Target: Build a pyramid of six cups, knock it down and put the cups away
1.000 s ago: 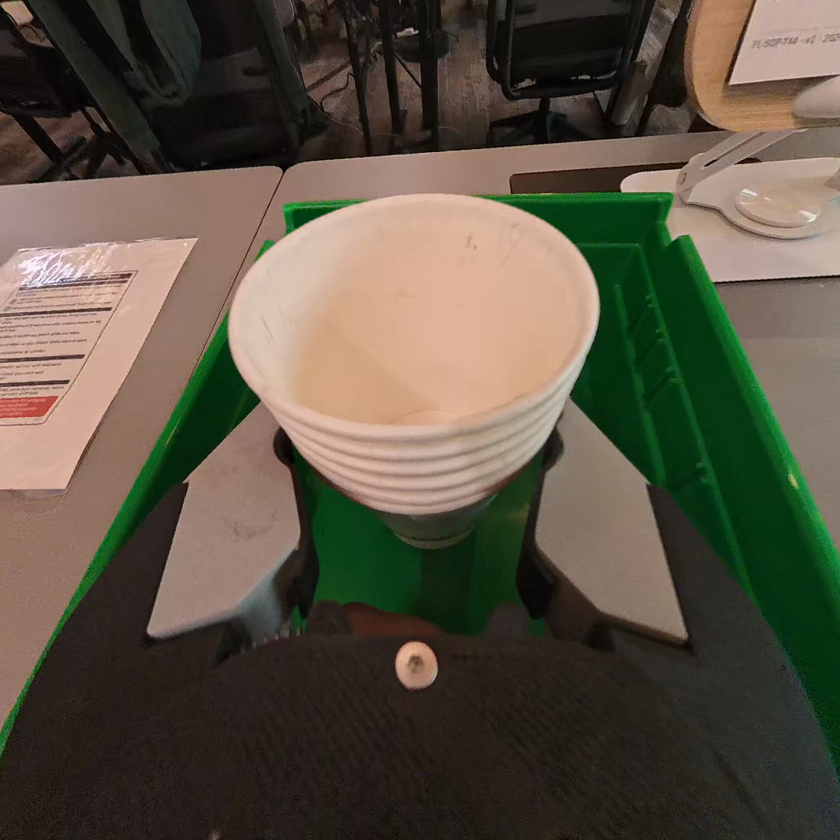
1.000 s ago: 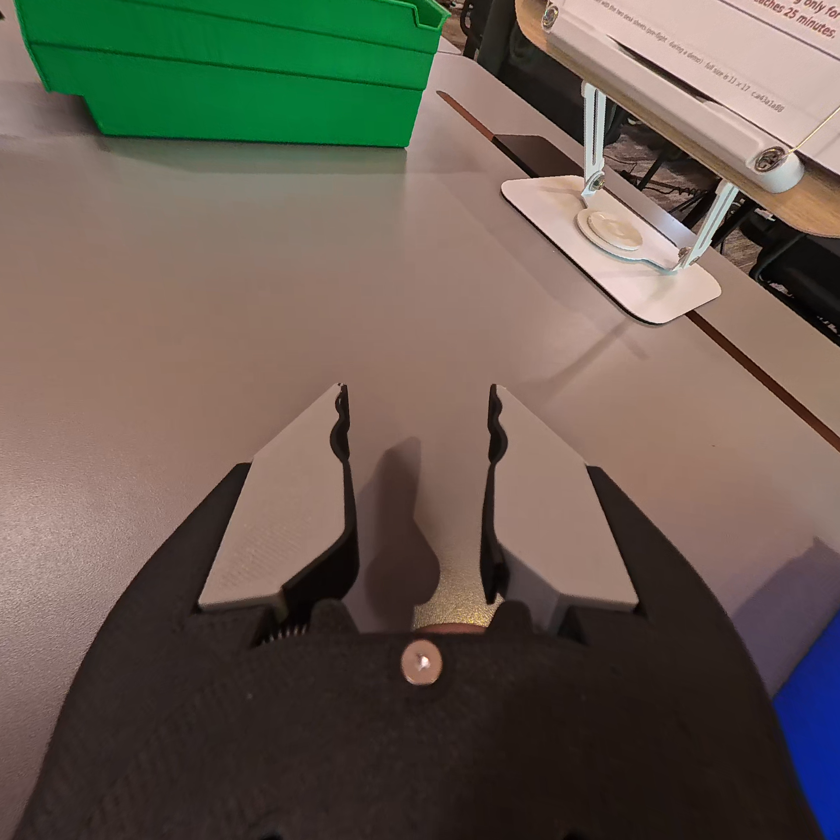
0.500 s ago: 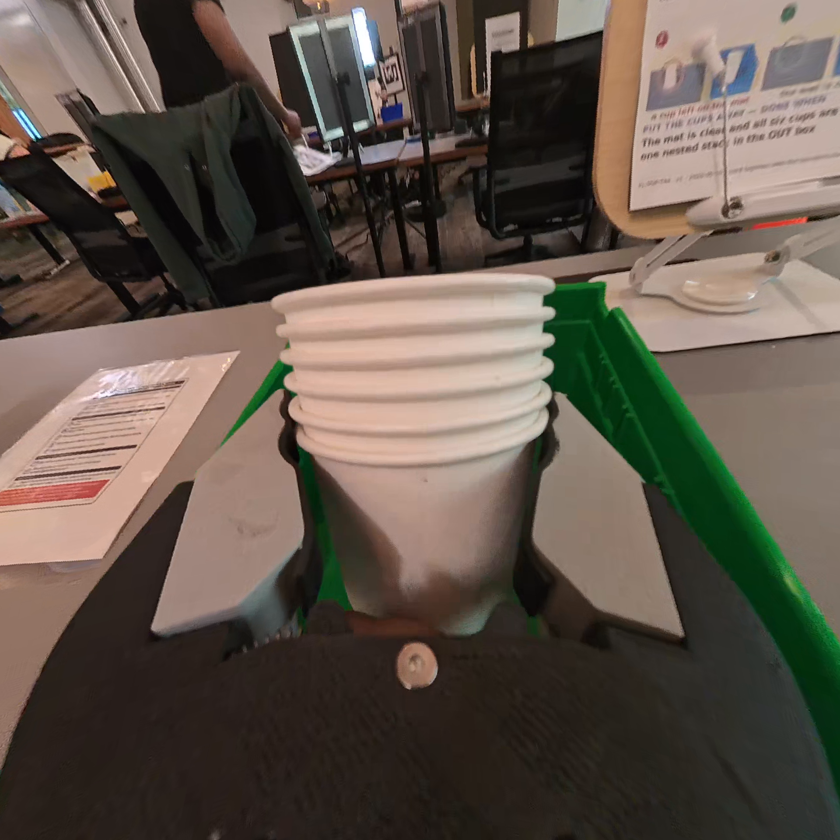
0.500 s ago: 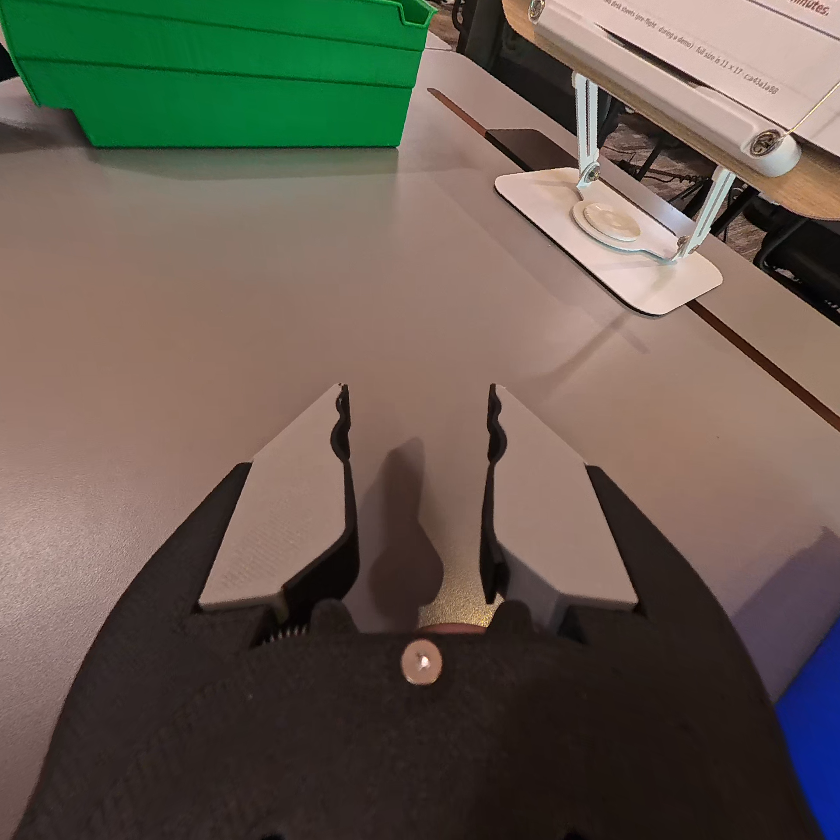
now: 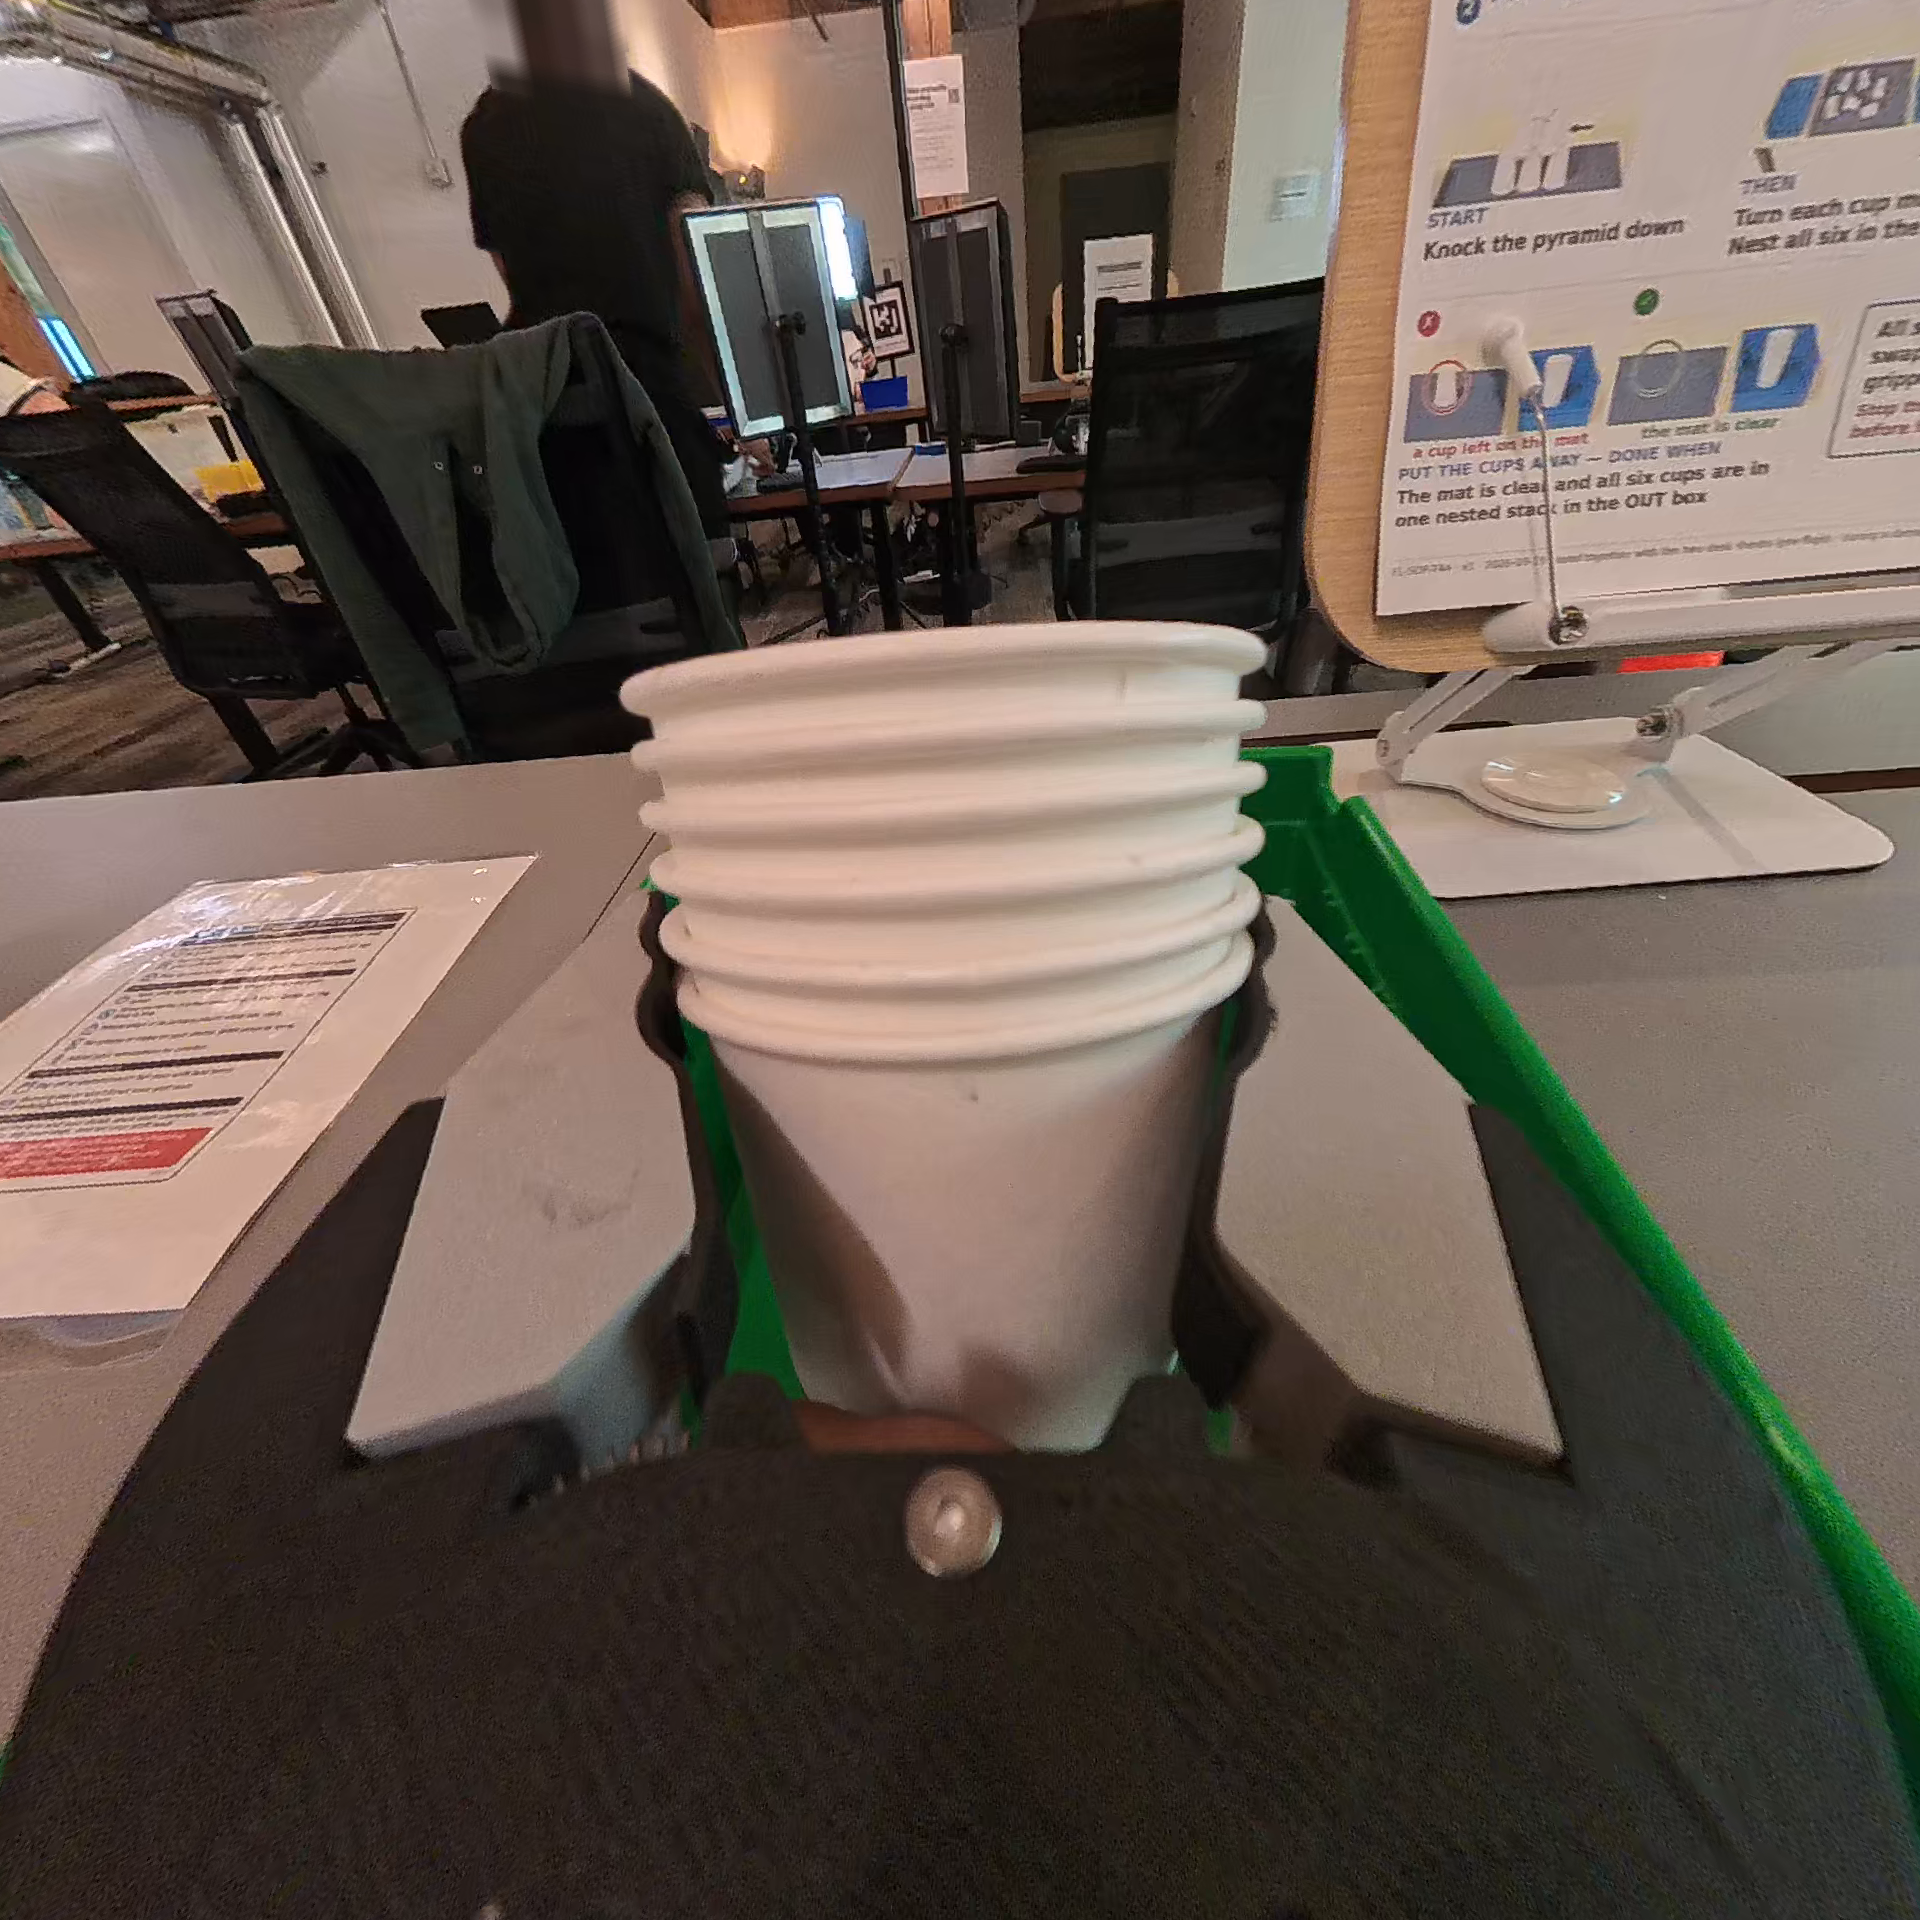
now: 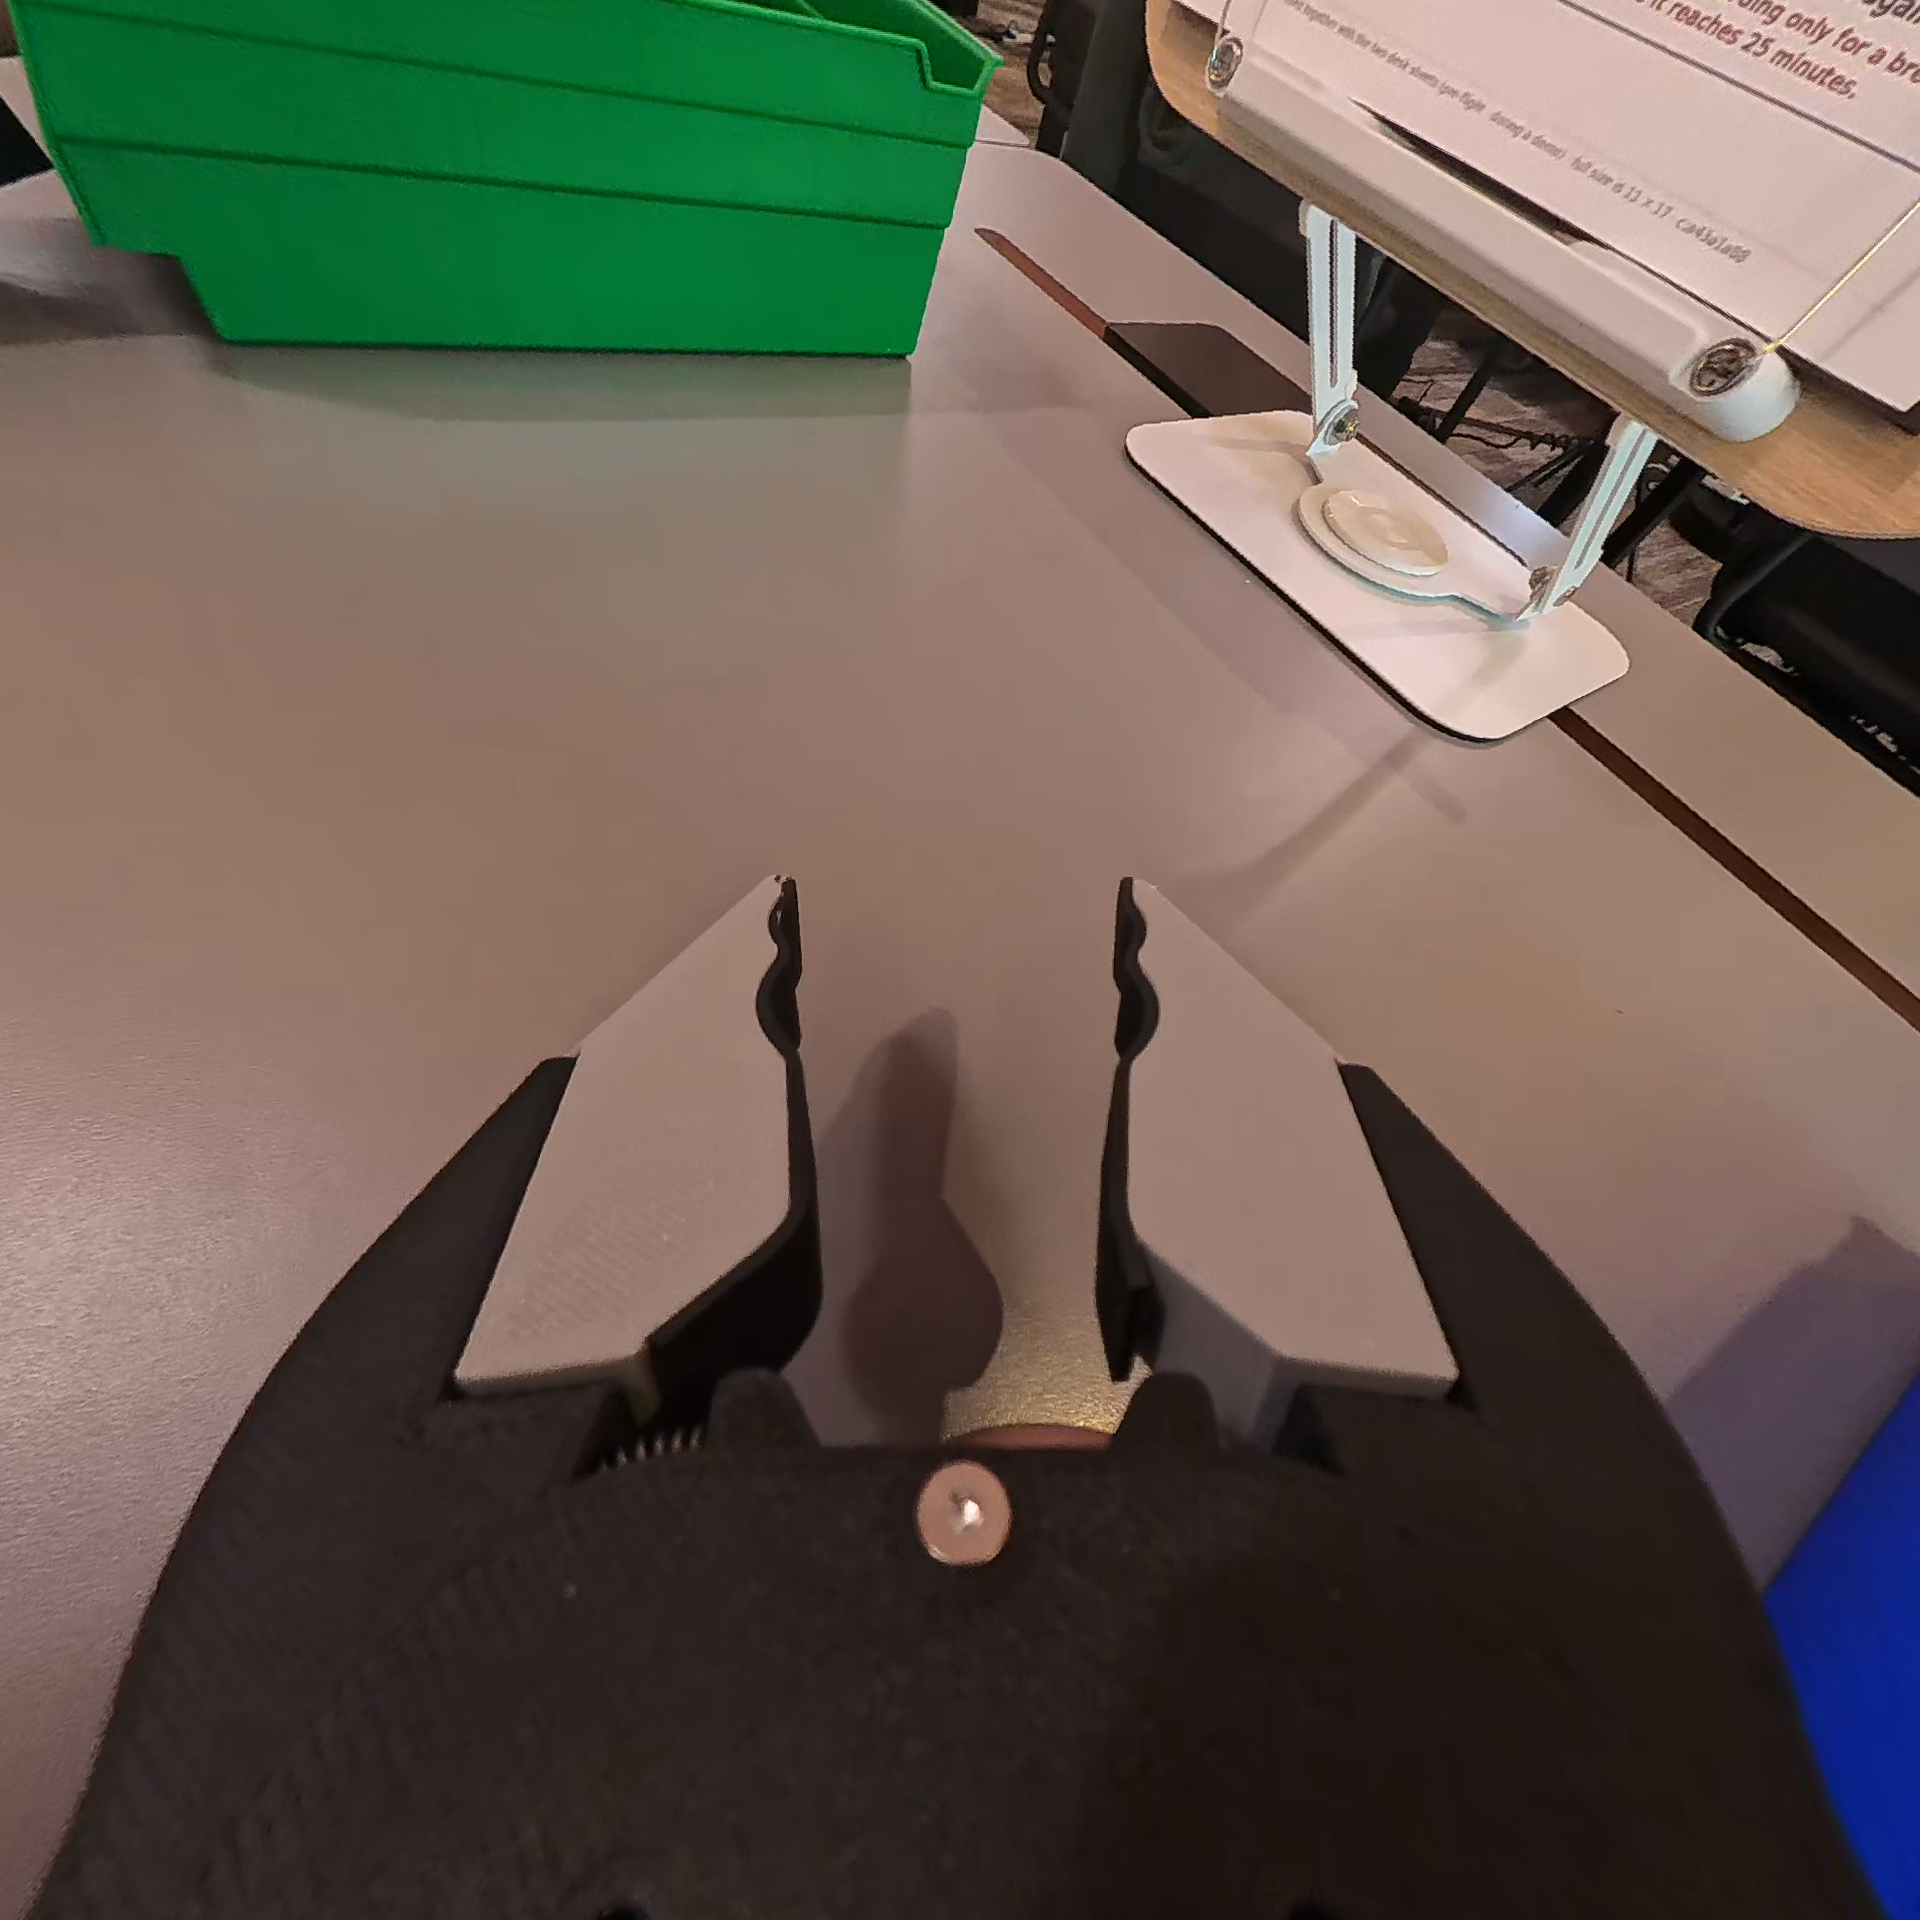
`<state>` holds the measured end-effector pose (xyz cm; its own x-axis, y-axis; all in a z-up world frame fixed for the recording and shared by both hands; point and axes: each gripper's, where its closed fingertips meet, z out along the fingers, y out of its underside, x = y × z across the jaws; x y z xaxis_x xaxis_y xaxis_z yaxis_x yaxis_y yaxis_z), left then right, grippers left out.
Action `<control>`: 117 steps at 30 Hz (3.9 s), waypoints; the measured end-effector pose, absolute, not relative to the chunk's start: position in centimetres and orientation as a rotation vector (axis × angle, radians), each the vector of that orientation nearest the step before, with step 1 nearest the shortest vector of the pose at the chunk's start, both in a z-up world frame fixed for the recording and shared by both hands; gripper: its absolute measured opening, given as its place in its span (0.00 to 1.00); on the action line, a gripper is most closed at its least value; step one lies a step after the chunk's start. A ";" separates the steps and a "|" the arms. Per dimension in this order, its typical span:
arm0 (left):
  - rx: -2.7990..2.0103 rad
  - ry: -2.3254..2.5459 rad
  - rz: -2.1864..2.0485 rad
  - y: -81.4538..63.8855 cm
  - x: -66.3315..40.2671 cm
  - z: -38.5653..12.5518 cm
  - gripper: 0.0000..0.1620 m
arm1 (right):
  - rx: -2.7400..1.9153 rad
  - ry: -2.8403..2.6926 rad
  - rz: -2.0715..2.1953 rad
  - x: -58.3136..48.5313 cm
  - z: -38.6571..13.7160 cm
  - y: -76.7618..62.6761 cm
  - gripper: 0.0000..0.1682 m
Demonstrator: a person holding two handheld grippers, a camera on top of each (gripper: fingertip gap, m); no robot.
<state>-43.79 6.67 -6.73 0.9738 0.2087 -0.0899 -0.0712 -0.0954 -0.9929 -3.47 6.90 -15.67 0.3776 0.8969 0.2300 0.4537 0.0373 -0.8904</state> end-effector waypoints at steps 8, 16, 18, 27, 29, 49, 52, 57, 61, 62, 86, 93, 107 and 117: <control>-1.575 -0.122 0.164 5.5 -43.3 -4.0 0.66 | -1.594 -1.234 0.543 -3.5 -15.7 6.9 0.35; -1.469 -0.039 0.005 4.4 -38.4 1.2 0.66 | -1.595 -1.224 0.548 -3.4 -15.6 7.0 0.34; -1.450 0.034 -0.045 4.1 -35.7 2.7 0.66 | -1.593 -1.220 0.550 -3.4 -15.5 7.0 0.34; -1.304 0.488 -0.668 2.2 -15.0 4.2 0.65 | -1.569 -1.209 0.635 -3.6 -14.8 6.4 0.34; -1.277 0.566 -0.818 1.8 -10.5 2.7 0.65 | -1.561 -1.185 0.692 -3.6 -14.1 6.1 0.34; -1.561 0.775 -0.992 2.5 -1.8 -9.9 0.67 | -1.464 -1.030 0.821 -2.3 -10.1 6.0 0.03; -1.598 0.817 -0.915 2.7 -1.7 -11.0 0.68 | -1.459 -1.006 0.826 -2.0 -9.7 6.3 0.05; -1.599 0.819 -0.846 3.1 -1.7 -11.2 0.68 | -1.509 -0.973 0.856 -1.8 -10.2 6.9 0.10; -1.593 0.806 -0.745 3.9 -2.4 -11.1 0.68 | -1.547 -1.000 0.828 -2.1 -11.2 7.0 0.09; -1.595 0.802 -0.717 4.1 -2.6 -11.1 0.68 | -1.555 -1.012 0.813 -2.2 -11.5 6.9 0.09; -1.638 0.733 -0.639 5.6 -4.1 -11.7 0.69 | -1.586 -1.082 0.797 -2.9 -13.0 6.4 0.06; -1.696 0.748 -0.637 5.8 -3.9 -13.0 0.69 | -1.602 -1.117 0.818 -3.3 -13.5 5.9 0.10; -1.653 0.796 -0.570 5.8 -4.1 -12.8 0.66 | -1.585 -1.153 0.794 -3.6 -13.8 5.3 0.06; -1.655 0.795 -0.582 5.8 -4.1 -12.8 0.66 | -1.579 -1.163 0.792 -3.7 -13.8 5.2 0.06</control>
